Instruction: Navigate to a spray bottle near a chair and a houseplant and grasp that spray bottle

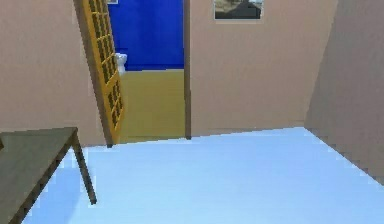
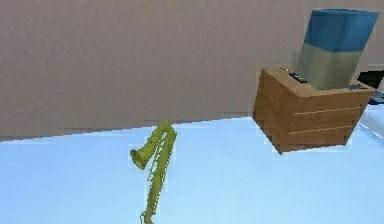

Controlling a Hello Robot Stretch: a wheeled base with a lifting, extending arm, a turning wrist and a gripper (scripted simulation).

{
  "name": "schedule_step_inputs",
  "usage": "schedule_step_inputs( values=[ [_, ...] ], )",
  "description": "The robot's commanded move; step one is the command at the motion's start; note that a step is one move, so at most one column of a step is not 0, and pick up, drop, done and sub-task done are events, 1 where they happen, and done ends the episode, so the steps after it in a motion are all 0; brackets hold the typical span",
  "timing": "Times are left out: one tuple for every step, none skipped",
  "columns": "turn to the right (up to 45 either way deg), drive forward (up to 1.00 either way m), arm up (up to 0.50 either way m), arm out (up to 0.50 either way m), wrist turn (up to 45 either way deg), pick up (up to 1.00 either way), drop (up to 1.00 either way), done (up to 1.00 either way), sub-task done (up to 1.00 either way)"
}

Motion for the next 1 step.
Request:
schedule_step_inputs(
  values=[
    [-9.0,0.0,0.0,0.0,0.0,0.0,0.0,0.0,0.0]
  ],
)
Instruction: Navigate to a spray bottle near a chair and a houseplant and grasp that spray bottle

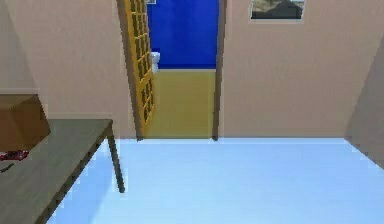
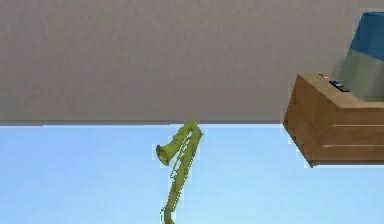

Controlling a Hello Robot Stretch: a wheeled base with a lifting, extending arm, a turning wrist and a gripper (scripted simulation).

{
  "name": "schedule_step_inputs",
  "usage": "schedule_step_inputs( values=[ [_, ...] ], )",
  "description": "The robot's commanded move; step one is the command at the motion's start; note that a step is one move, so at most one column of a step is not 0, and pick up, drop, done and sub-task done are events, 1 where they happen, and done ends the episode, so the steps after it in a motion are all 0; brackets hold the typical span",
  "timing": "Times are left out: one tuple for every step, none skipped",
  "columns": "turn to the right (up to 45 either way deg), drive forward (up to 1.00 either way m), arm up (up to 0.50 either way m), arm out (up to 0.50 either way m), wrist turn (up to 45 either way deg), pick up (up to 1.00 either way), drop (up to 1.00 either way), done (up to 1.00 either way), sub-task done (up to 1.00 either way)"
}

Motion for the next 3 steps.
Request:
schedule_step_inputs(
  values=[
    [0.0,1.0,0.0,0.0,0.0,0.0,0.0,0.0,0.0],
    [-3.0,0.0,0.0,0.0,0.0,0.0,0.0,0.0,0.0],
    [0.0,1.0,0.0,0.0,0.0,0.0,0.0,0.0,0.0]
  ],
)
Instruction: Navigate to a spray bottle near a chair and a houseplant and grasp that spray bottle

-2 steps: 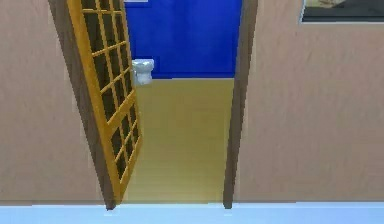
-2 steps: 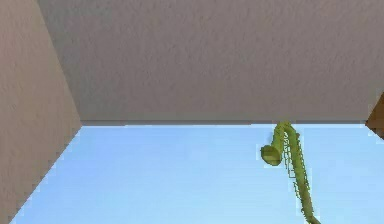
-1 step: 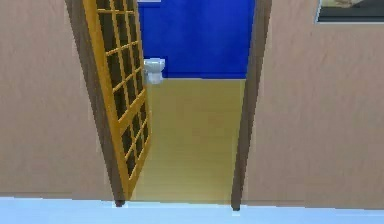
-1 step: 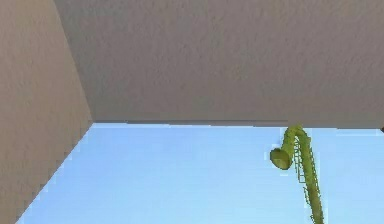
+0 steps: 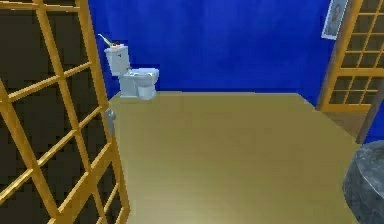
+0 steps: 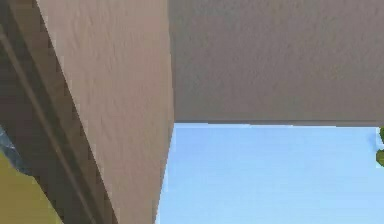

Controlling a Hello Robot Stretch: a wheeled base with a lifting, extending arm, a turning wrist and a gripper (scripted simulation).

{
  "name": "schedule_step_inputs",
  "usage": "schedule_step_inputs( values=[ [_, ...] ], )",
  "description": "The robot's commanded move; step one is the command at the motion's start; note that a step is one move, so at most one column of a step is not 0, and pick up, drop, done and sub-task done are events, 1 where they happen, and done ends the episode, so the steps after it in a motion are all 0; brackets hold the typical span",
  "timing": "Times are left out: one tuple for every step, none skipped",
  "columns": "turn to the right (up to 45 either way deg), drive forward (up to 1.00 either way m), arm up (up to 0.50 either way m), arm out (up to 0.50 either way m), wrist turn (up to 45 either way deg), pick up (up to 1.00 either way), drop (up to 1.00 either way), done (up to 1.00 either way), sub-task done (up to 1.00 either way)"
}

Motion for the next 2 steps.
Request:
schedule_step_inputs(
  values=[
    [0.0,1.0,0.0,0.0,0.0,0.0,0.0,0.0,0.0],
    [-15.0,0.0,0.0,0.0,0.0,0.0,0.0,0.0,0.0]
  ],
)
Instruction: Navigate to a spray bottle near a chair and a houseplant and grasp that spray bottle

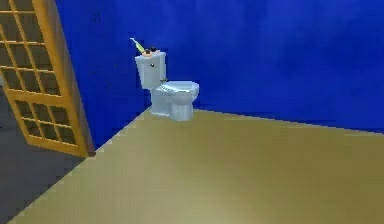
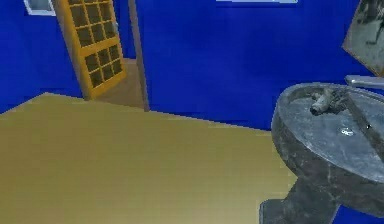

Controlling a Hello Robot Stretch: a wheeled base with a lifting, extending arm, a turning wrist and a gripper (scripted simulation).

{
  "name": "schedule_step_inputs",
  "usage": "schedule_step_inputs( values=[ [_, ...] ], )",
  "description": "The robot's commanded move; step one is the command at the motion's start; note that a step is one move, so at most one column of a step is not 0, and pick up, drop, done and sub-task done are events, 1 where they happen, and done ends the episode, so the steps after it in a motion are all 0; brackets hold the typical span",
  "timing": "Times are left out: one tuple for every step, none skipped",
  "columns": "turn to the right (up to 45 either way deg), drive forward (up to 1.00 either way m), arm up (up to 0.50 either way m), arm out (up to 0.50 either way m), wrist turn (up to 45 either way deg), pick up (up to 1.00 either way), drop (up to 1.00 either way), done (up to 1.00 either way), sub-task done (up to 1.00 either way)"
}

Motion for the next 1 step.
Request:
schedule_step_inputs(
  values=[
    [0.0,0.1,0.0,0.0,0.0,0.0,0.0,0.0,0.0]
  ],
)
